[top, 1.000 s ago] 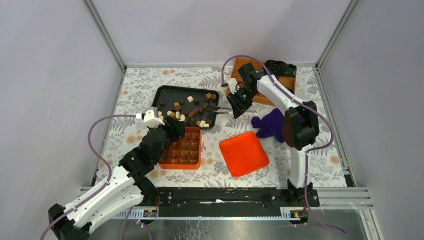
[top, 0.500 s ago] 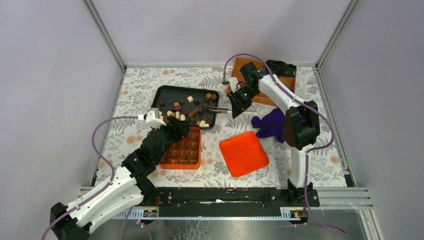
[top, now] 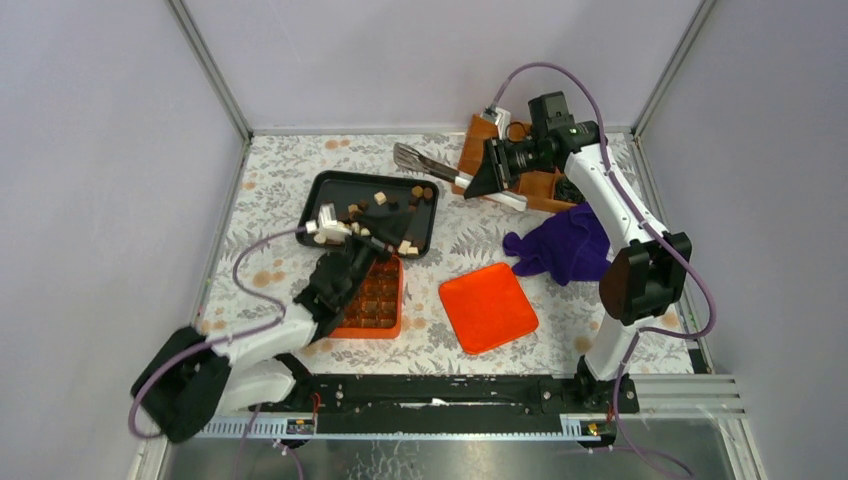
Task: Pack the chocolate
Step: Adjust the clamp.
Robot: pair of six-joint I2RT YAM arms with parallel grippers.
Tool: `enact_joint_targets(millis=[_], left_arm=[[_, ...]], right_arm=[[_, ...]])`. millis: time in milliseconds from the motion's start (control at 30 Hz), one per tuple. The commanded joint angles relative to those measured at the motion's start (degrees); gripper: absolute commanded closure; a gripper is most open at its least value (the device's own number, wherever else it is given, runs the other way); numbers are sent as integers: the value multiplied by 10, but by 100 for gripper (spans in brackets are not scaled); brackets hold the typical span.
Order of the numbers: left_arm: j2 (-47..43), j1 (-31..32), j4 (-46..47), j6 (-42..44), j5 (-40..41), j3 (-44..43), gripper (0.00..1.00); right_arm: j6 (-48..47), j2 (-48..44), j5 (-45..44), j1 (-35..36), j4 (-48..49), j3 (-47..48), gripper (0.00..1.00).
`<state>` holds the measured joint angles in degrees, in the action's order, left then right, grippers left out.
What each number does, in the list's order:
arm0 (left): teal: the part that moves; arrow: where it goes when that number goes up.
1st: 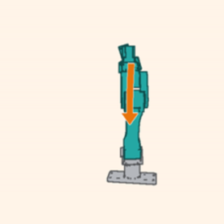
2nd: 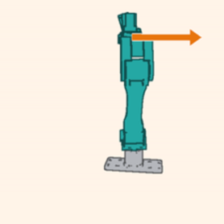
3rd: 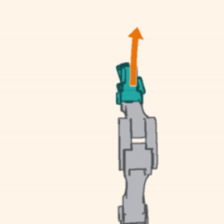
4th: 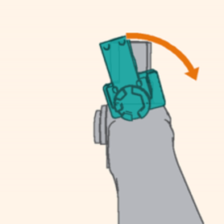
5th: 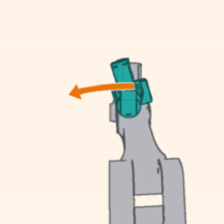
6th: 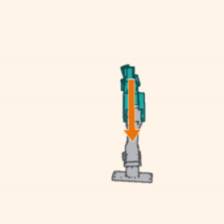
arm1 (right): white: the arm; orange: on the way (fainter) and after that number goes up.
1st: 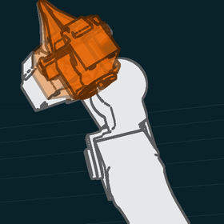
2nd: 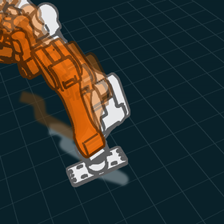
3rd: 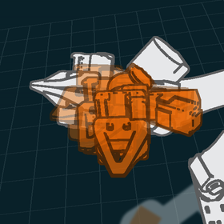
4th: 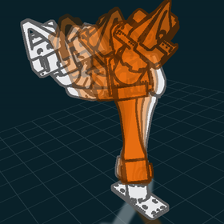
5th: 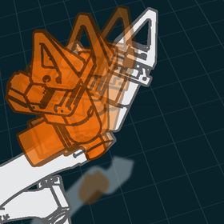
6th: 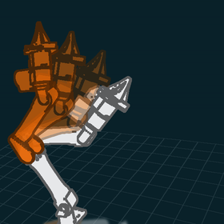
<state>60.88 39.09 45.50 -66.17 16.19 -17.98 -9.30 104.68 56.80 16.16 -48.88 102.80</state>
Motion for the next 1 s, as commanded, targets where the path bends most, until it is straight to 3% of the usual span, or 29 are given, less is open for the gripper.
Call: enact_joint_targets(millis=[0,233,400,533,700,833,967], left_arm=[[106,-2,164,-90,-7,-99,1],[196,5,147,-98,6,-201,1],[218,6,65,-123,24,-242,2],[219,8,-8,-122,47,-275,8],[209,8,-89,-120,72,-305,32],[203,8,-130,-133,75,-315,63],[198,8,-165,-159,76,-323,86]], right_arm=[[63,-43,101,8,61,-23,86],[59,-71,85,14,75,-56,85],[44,-81,89,34,71,-63,85],[23,-81,71,48,57,-61,84],[-7,-79,24,59,39,-55,83],[-41,-81,-50,71,28,-46,80],[-85,-89,-134,96,30,-45,73]])
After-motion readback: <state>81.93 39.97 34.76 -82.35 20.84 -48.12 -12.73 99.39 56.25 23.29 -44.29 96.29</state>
